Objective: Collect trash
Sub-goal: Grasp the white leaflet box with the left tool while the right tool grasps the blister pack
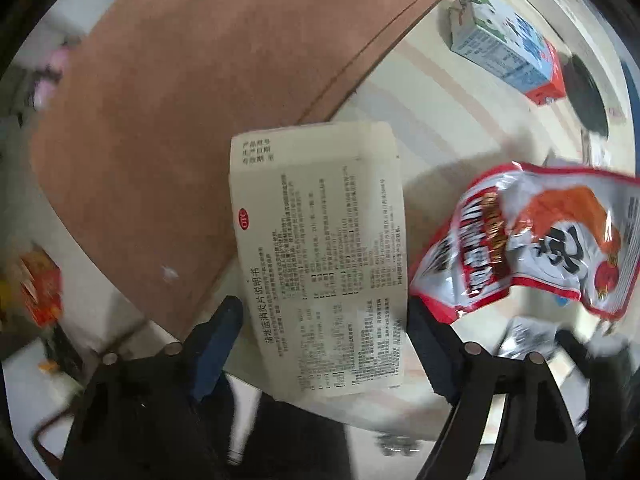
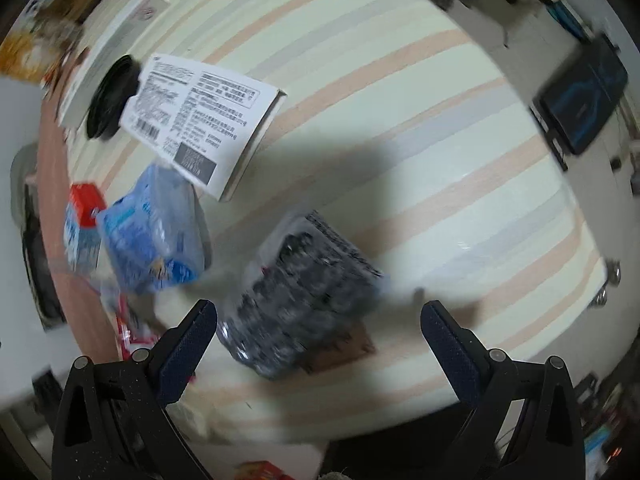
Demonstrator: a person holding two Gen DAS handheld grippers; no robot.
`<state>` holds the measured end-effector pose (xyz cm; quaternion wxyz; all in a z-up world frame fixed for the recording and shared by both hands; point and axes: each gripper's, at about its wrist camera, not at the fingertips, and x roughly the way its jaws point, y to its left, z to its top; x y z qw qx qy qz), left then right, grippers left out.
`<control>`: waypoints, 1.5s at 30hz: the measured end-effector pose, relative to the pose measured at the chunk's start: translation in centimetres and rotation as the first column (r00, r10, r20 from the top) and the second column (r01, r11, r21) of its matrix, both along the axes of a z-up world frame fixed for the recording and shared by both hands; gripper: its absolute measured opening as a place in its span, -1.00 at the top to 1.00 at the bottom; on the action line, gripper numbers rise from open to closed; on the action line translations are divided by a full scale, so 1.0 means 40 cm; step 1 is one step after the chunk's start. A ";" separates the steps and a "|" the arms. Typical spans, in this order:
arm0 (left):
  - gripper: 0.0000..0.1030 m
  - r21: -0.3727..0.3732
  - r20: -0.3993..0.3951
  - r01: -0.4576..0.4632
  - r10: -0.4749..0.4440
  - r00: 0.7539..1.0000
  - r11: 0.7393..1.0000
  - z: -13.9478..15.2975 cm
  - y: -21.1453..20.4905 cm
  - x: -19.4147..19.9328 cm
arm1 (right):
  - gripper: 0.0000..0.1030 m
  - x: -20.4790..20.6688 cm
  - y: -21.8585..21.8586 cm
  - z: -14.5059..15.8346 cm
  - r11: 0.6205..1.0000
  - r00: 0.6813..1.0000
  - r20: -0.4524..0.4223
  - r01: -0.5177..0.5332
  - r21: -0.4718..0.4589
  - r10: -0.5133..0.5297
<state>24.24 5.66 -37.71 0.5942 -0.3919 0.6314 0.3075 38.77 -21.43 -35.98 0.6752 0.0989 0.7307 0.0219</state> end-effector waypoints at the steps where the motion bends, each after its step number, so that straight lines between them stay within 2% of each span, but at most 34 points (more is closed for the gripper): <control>1: -0.57 0.011 -0.004 0.037 -0.037 0.999 0.999 0.000 0.015 -0.005 | -0.98 0.002 0.015 0.001 0.999 1.000 0.013 -0.009 -0.035 0.010; 3: -0.57 0.049 -0.021 0.117 -0.116 0.993 0.992 0.006 0.015 -0.007 | -0.90 -0.001 0.055 0.006 0.994 0.997 0.037 -0.071 -0.083 0.074; 5: -0.57 0.095 -0.047 0.178 -0.175 0.984 0.979 0.014 0.018 -0.011 | -0.76 -0.016 0.092 0.009 0.973 0.981 0.057 -0.177 -0.150 0.187; 9: -0.57 0.114 -0.054 0.205 -0.200 0.978 0.972 0.014 0.028 -0.031 | -0.53 -0.045 0.119 0.033 0.918 0.920 0.125 -0.343 -0.200 0.371; 10: -0.57 0.105 -0.050 0.202 -0.198 0.979 0.974 0.016 0.029 -0.026 | -0.52 -0.054 0.126 0.042 0.882 0.890 0.131 -0.395 -0.256 0.437; 11: -0.57 0.094 -0.048 0.192 -0.188 0.981 0.977 0.010 0.033 -0.030 | -0.52 -0.059 0.126 0.049 0.867 0.876 0.137 -0.413 -0.279 0.462; 12: -0.57 0.085 -0.044 0.182 -0.179 0.983 0.980 0.003 0.047 -0.026 | -0.52 -0.062 0.116 0.057 0.870 0.878 0.142 -0.409 -0.275 0.458; 13: -0.57 0.075 -0.037 0.166 -0.163 0.986 0.983 -0.001 0.059 -0.027 | -0.52 -0.062 0.105 0.060 0.885 0.892 0.136 -0.389 -0.255 0.431; 15: -0.57 0.071 -0.026 0.142 -0.141 0.990 0.987 -0.002 0.110 -0.033 | -0.57 -0.052 0.050 0.056 0.961 0.960 0.084 -0.260 -0.098 0.269; 16: -0.57 0.077 -0.023 0.134 -0.132 0.991 0.988 -0.001 0.117 -0.035 | -0.59 -0.049 0.026 0.048 0.982 0.981 0.046 -0.184 -0.038 0.186; 18: -0.55 0.097 -0.015 0.127 -0.126 0.992 0.987 0.009 0.163 -0.031 | -0.60 -0.046 0.000 0.031 0.998 0.998 0.003 -0.057 0.040 0.057; 19: -0.35 0.107 -0.010 0.129 -0.129 0.992 0.986 0.021 0.175 -0.033 | -0.60 -0.042 -0.002 0.021 0.999 1.000 -0.013 -0.015 0.047 0.016; 20: -0.36 0.121 -0.016 0.140 -0.139 0.990 0.983 0.024 0.179 -0.031 | -0.60 -0.038 0.000 0.011 0.999 1.000 -0.023 0.018 0.042 -0.017; 21: -0.36 0.127 -0.016 0.147 -0.146 0.989 0.981 0.032 0.164 -0.027 | -0.69 -0.035 0.007 0.009 0.998 0.999 -0.019 0.046 0.031 -0.045; 23: -0.36 0.133 -0.019 0.158 -0.157 0.987 0.978 0.033 0.169 -0.026 | -0.73 -0.029 0.030 0.003 0.996 0.996 -0.022 0.081 -0.036 -0.082; 24: -0.36 0.141 -0.024 0.165 -0.163 0.986 0.976 0.014 0.130 -0.001 | -0.73 -0.028 0.032 -0.001 0.995 0.996 -0.020 0.083 -0.062 -0.085; 27: -0.36 0.159 -0.043 0.194 -0.190 0.981 0.968 0.028 0.106 0.021 | -0.70 -0.043 0.091 -0.008 0.983 0.999 0.010 0.040 -0.177 -0.039; 29: -0.36 0.162 -0.044 0.200 -0.195 0.980 0.966 0.030 0.098 0.030 | -0.61 -0.060 0.143 -0.001 0.976 0.997 0.059 -0.028 -0.215 0.042; 30: -0.36 0.160 -0.043 0.202 -0.197 0.979 0.966 0.032 0.096 0.032 | -0.46 -0.066 0.162 0.008 0.972 0.991 0.093 -0.078 -0.221 0.101; 32: -0.37 0.154 -0.041 0.204 -0.200 0.979 0.967 0.043 0.080 0.056 | -0.30 -0.078 0.179 0.030 0.958 0.969 0.146 -0.159 -0.240 0.198; 33: -0.37 0.153 -0.039 0.205 -0.201 0.979 0.967 0.046 0.039 0.062 | -0.08 -0.081 0.180 0.041 0.952 0.960 0.165 -0.184 -0.242 0.228; 34: -0.36 0.154 -0.035 0.205 -0.202 0.979 0.967 0.052 0.063 0.081 | 0.03 -0.081 0.187 0.046 0.945 0.950 0.170 -0.216 -0.245 0.262; 36: -0.36 0.162 -0.035 0.214 -0.211 0.977 0.963 0.037 0.063 0.073 | 0.15 -0.083 0.182 0.057 0.946 0.941 0.180 -0.249 -0.205 0.287; 37: -0.36 0.167 -0.032 0.219 -0.217 0.976 0.961 0.037 0.060 0.074 | 0.35 -0.085 0.177 0.068 0.948 0.936 0.198 -0.254 -0.192 0.291; 41: -0.36 0.173 -0.007 0.233 -0.236 0.972 0.957 0.046 0.046 0.078 | 0.75 -0.094 0.135 0.102 0.959 0.935 0.218 -0.260 -0.114 0.280; 45: -0.36 0.191 0.005 0.254 -0.259 0.966 0.948 0.081 0.047 0.080 | 0.78 -0.077 0.109 0.125 0.961 0.937 0.215 -0.269 -0.064 0.276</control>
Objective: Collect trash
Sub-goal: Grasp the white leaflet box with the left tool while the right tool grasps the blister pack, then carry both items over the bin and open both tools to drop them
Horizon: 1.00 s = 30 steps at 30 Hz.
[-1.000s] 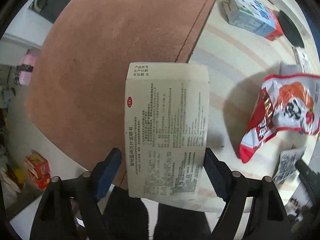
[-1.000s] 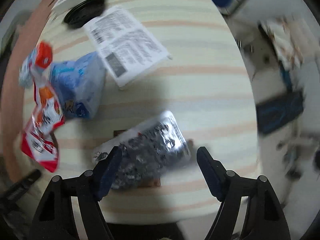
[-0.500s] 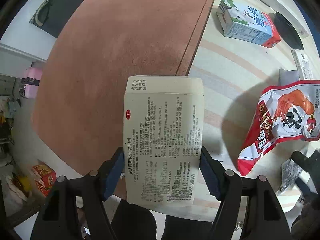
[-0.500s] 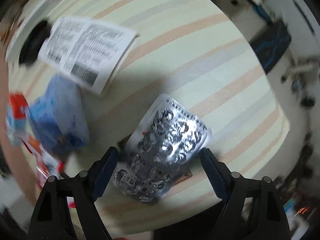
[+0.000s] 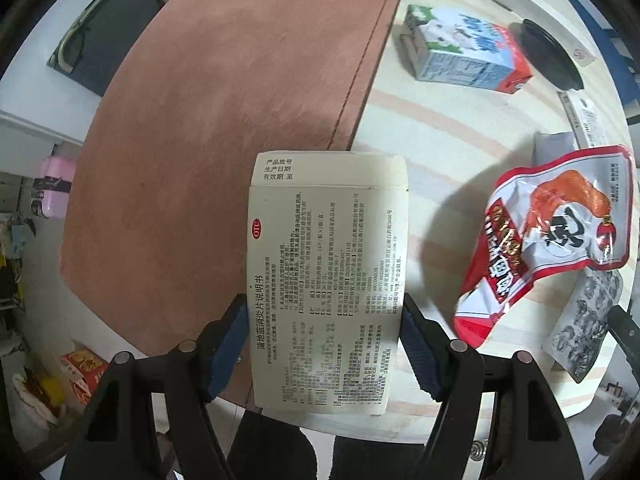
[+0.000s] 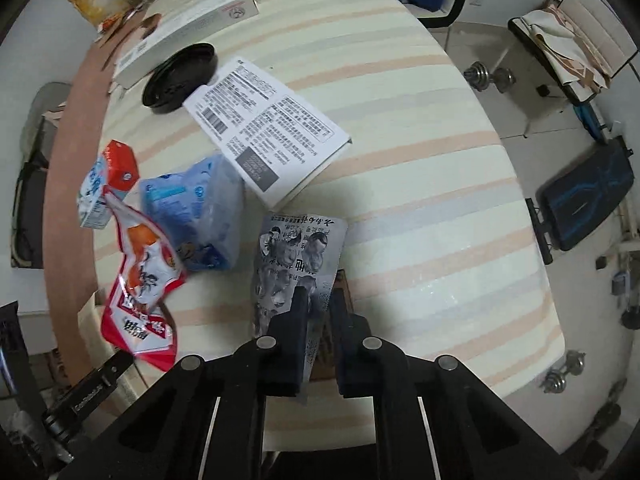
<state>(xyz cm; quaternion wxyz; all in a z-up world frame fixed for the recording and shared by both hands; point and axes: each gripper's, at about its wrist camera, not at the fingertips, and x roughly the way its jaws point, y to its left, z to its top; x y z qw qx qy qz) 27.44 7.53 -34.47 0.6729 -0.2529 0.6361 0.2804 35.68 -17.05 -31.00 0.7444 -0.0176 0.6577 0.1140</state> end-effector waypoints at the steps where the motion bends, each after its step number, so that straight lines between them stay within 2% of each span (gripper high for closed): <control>1: -0.36 0.002 0.001 0.004 -0.004 1.000 1.000 0.002 -0.001 0.000 | 0.78 -0.002 -0.005 0.005 1.000 1.000 -0.004 0.006 0.016 -0.006; 3: -0.36 0.002 0.006 0.007 -0.007 1.000 1.000 0.003 -0.003 -0.002 | 0.78 -0.009 -0.025 0.018 0.999 1.000 -0.013 -0.009 0.031 0.010; 7: -0.36 0.012 0.022 0.015 -0.015 1.000 1.000 0.013 -0.006 -0.013 | 0.99 -0.004 -0.019 0.033 0.998 0.999 -0.002 -0.036 0.047 0.036; 10: -0.36 0.028 0.036 0.022 -0.023 0.999 0.999 0.034 -0.007 -0.025 | 1.00 -0.017 -0.024 0.054 0.997 0.999 0.016 -0.039 0.062 0.038; 12: -0.36 0.035 0.045 0.023 -0.025 0.999 0.999 0.040 -0.007 -0.033 | 1.00 -0.015 -0.034 0.036 0.997 0.999 -0.029 -0.016 0.071 0.018; 13: -0.36 0.038 0.045 0.022 -0.024 0.999 0.999 0.040 -0.006 -0.035 | 0.92 -0.011 -0.039 0.024 0.997 0.998 -0.062 0.014 0.072 -0.010; 14: -0.36 0.042 0.043 0.020 -0.021 0.999 0.999 0.036 -0.007 -0.039 | 0.76 -0.008 -0.040 0.013 0.997 0.996 -0.087 0.035 0.070 -0.029; 16: -0.36 0.038 0.033 0.009 -0.010 0.999 0.999 0.031 -0.001 -0.046 | -0.53 0.000 -0.037 -0.016 0.992 0.991 -0.109 0.093 0.088 -0.083; 17: -0.36 0.036 0.025 0.003 -0.004 1.000 0.999 0.025 0.001 -0.051 | -0.61 0.006 -0.026 -0.029 0.991 0.990 -0.096 0.109 0.078 -0.101; 21: -0.35 0.031 -0.002 -0.012 0.012 1.000 0.999 -0.008 0.001 -0.070 | -0.61 0.011 0.048 -0.091 0.994 0.993 -0.080 0.083 -0.066 -0.088; 23: -0.35 0.031 -0.007 -0.011 0.011 1.000 0.999 -0.016 0.001 -0.079 | -0.54 -0.003 0.090 -0.095 0.984 0.998 -0.021 0.047 -0.170 -0.051; 25: -0.35 0.029 -0.004 -0.012 0.012 1.000 1.000 -0.019 0.000 -0.087 | -0.31 -0.023 0.106 -0.088 0.982 0.999 0.028 0.035 -0.184 -0.031; 27: -0.35 0.032 0.002 -0.006 0.006 1.000 0.999 -0.018 -0.004 -0.097 | -0.30 -0.033 0.108 -0.089 0.981 1.000 0.031 0.005 -0.191 0.001; 30: -0.35 0.035 0.015 0.011 -0.012 1.000 0.999 -0.015 -0.011 -0.111 | -0.30 -0.052 0.071 -0.089 0.985 1.000 0.012 0.008 -0.172 -0.006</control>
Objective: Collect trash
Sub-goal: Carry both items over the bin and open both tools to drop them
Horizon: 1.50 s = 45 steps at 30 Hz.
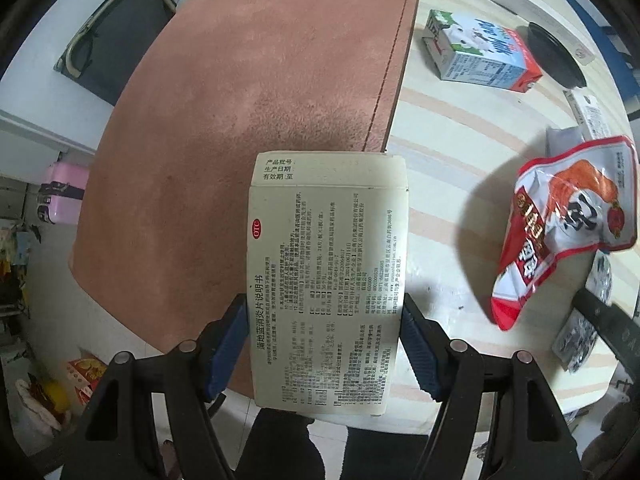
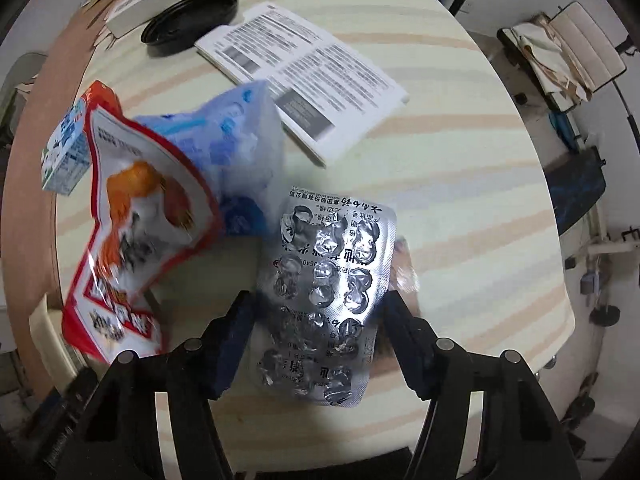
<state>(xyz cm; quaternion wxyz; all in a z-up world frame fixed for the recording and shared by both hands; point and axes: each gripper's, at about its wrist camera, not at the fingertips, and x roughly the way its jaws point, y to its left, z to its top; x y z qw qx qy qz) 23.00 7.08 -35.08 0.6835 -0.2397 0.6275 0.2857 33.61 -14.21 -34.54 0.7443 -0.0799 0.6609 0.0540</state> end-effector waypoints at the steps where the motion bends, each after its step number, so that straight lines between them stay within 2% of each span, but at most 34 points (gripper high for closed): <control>1: -0.35 -0.003 0.008 0.003 -0.003 1.000 1.000 0.004 -0.003 -0.006 | -0.30 -0.010 -0.018 0.006 1.000 1.000 0.000 -0.001 0.008 0.001; 6: -0.36 -0.004 0.051 0.037 -0.037 0.998 0.999 0.062 -0.001 -0.021 | -0.30 -0.056 -0.051 0.054 0.997 0.998 0.036 -0.057 0.050 0.055; 11: -0.36 0.025 0.109 0.095 -0.097 0.989 0.995 0.115 -0.008 -0.050 | -0.30 -0.141 -0.044 0.125 0.989 0.986 0.123 -0.124 0.078 0.114; 16: -0.36 0.044 0.198 0.176 -0.181 0.963 0.983 0.182 -0.022 -0.122 | -0.30 -0.247 -0.054 0.181 0.985 0.983 0.162 -0.106 0.139 0.083; 19: -0.36 0.046 0.236 0.230 -0.234 0.943 0.972 0.202 -0.032 -0.183 | -0.30 -0.353 -0.074 0.195 0.982 0.986 0.164 -0.065 0.177 0.036; 23: -0.36 0.019 0.261 0.293 -0.288 0.921 0.956 0.178 -0.035 -0.283 | -0.30 -0.511 -0.101 0.168 0.979 0.990 0.144 -0.031 0.202 0.002; 27: -0.36 -0.042 0.230 0.334 -0.316 0.920 0.942 0.093 -0.066 -0.371 | -0.30 -0.640 -0.124 0.071 0.979 0.997 0.078 -0.009 0.203 -0.007; 32: -0.36 -0.104 0.166 0.343 -0.324 0.931 0.934 -0.051 -0.095 -0.438 | -0.30 -0.733 -0.151 -0.105 0.980 0.999 -0.034 0.024 0.197 -0.018; 34: -0.36 -0.119 0.141 0.332 -0.315 0.938 0.936 -0.128 -0.100 -0.449 | -0.30 -0.749 -0.155 -0.170 0.979 0.998 -0.059 0.024 0.205 -0.012; 39: -0.35 -0.138 0.080 0.312 -0.303 0.950 0.940 -0.346 -0.102 -0.454 | -0.30 -0.755 -0.166 -0.397 0.977 0.993 -0.116 0.031 0.211 -0.007; 45: -0.36 -0.169 0.040 0.327 -0.325 0.945 0.930 -0.573 -0.096 -0.452 | -0.30 -0.733 -0.154 -0.641 0.976 0.988 -0.150 0.009 0.219 0.024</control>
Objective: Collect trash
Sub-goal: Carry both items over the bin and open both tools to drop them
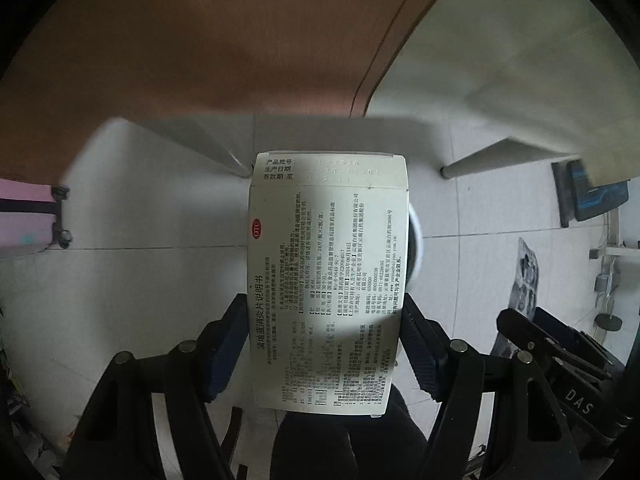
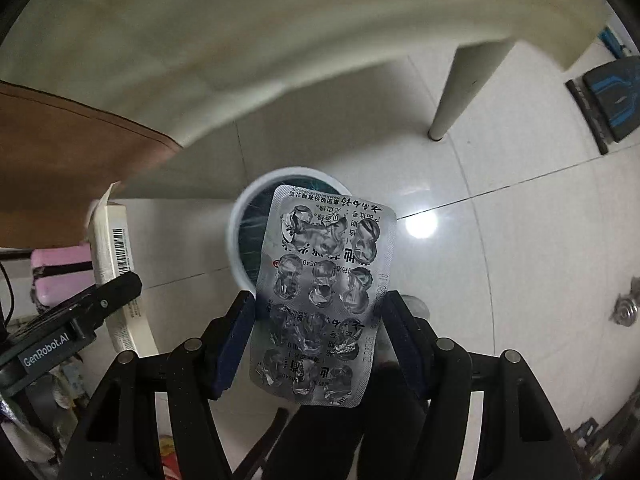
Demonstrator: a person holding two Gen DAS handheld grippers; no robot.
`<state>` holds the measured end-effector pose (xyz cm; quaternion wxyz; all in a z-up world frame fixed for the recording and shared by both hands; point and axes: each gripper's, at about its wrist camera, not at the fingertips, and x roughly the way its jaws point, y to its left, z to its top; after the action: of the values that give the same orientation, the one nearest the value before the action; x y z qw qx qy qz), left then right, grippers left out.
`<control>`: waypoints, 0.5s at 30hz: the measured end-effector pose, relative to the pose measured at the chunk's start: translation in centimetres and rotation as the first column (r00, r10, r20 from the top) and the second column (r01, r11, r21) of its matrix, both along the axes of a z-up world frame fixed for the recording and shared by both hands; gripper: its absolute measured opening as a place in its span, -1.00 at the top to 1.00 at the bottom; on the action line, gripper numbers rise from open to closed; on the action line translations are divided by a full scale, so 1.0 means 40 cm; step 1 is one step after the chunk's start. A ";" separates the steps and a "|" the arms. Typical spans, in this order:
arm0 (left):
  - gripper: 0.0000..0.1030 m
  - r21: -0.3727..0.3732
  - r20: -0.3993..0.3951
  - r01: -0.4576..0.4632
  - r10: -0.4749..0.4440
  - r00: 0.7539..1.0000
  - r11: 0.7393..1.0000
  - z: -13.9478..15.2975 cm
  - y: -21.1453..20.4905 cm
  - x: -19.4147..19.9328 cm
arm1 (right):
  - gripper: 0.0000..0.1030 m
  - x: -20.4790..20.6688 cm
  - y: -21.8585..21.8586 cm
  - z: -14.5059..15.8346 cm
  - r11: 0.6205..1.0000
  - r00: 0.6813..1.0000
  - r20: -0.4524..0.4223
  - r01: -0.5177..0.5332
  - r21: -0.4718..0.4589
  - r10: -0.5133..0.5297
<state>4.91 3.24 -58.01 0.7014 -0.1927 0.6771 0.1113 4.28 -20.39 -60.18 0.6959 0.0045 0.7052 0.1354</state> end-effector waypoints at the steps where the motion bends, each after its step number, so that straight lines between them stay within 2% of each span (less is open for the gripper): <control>1: -0.36 -0.004 -0.006 0.000 0.000 1.000 1.000 -0.030 0.001 0.002 | -0.30 0.004 0.002 -0.049 1.000 1.000 -0.010 -0.003 0.002 0.003; 5: -0.36 -0.016 -0.033 0.008 -0.008 0.999 1.000 -0.138 0.009 0.011 | -0.30 0.008 0.014 -0.191 1.000 0.998 -0.056 -0.014 0.002 0.014; 8: -0.36 -0.016 -0.044 0.013 -0.014 0.999 1.000 -0.173 0.021 0.009 | -0.30 0.013 0.016 -0.272 1.000 0.996 -0.089 -0.010 0.012 0.011; 12: -0.36 -0.037 -0.052 0.009 -0.011 0.999 0.999 -0.191 0.036 0.025 | -0.31 0.028 0.022 -0.316 0.998 0.993 -0.113 -0.014 0.057 0.020; 15: -0.37 -0.052 -0.068 -0.005 0.002 0.998 0.999 -0.206 0.048 0.030 | -0.33 0.025 0.031 -0.322 0.995 0.990 -0.136 -0.016 0.099 0.029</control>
<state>6.11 5.14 -66.27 0.6726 -0.2082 0.7029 0.1012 5.29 -19.15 -73.06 0.6430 0.0400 0.7441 0.1770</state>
